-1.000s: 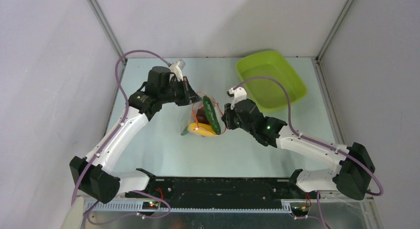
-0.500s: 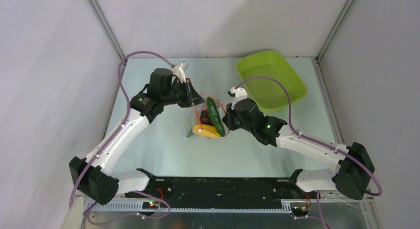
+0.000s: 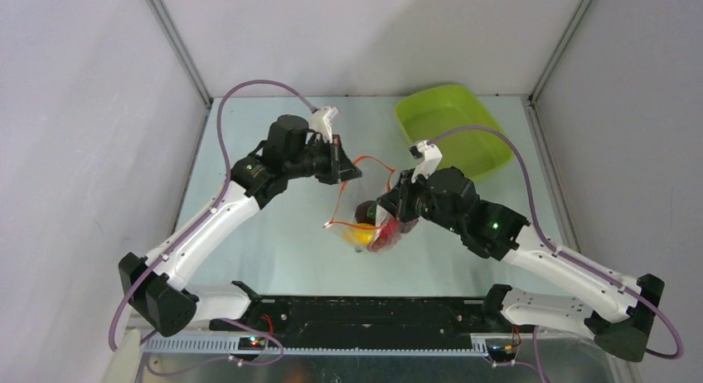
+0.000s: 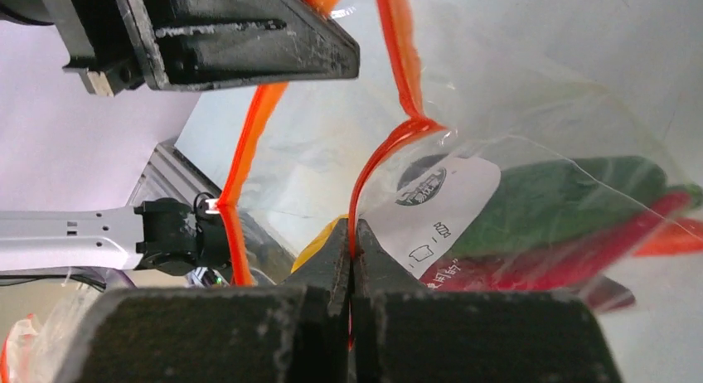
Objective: Place the food in the zip-top bag and seal the zipper
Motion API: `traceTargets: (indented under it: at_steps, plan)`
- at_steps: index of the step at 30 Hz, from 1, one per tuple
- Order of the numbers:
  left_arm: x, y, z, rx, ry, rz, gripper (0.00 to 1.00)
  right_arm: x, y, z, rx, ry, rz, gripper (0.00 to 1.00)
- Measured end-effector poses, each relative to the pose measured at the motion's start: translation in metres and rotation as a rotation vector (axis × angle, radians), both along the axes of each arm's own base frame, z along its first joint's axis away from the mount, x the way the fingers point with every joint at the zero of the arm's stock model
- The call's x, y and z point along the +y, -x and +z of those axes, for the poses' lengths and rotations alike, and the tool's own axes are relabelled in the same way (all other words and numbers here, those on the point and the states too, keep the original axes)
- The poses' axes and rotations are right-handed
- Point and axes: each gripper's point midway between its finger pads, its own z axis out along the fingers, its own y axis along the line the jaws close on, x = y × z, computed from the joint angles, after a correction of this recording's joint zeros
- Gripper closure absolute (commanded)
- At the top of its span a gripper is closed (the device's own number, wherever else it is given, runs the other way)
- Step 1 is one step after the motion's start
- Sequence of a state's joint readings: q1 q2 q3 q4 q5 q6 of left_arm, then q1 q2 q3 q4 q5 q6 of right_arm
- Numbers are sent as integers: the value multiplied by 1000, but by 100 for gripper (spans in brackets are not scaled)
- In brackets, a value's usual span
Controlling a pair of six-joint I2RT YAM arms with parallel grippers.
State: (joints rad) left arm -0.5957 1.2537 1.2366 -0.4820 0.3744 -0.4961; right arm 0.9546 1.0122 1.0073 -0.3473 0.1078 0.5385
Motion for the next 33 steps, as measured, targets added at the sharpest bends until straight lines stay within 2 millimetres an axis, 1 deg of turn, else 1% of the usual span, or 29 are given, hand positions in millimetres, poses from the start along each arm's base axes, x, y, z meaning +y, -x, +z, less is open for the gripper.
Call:
traceTargets:
  at_steps: [3,5,6,7,9,11,13,15,17,19,22,25,27,30,33]
  plan:
    - [-16,9,5,-19,19,-69,93,-5,3,4,13,-14,-23,100]
    - [-24,14,6,-26,30,-113,81,-10,2,-1,33,0,-51,100]
    - [-27,16,7,-30,36,-131,66,-13,2,-4,45,8,-69,100]
    - [-30,17,8,-35,41,-144,59,-17,2,-7,58,20,-87,100]
    - [-33,19,10,-48,53,-166,21,-25,2,-14,83,40,-121,100]
    - [-35,20,11,-68,68,-181,3,-34,1,-21,116,58,-160,100]
    - [-34,23,7,-77,75,-192,1,-39,1,-26,143,68,-185,100]
    - [-30,30,1,-87,80,-201,0,-43,0,-30,169,69,-209,100]
    - [-22,39,-4,-104,78,-206,0,-46,-2,-32,192,59,-230,100]
    - [-10,51,-3,-158,82,-205,0,-50,-6,-32,223,36,-257,100]
    - [8,68,4,-249,104,-196,0,-55,-8,-34,262,28,-291,100]
    - [22,86,11,-350,155,-204,0,-57,-6,-26,289,19,-306,100]
    - [26,95,10,-392,178,-218,0,-56,-5,-18,299,-5,-314,100]
    - [26,101,6,-442,196,-246,0,-57,-2,-8,318,-44,-326,100]
    - [21,102,-2,-456,202,-291,0,-59,1,-3,347,-68,-340,100]
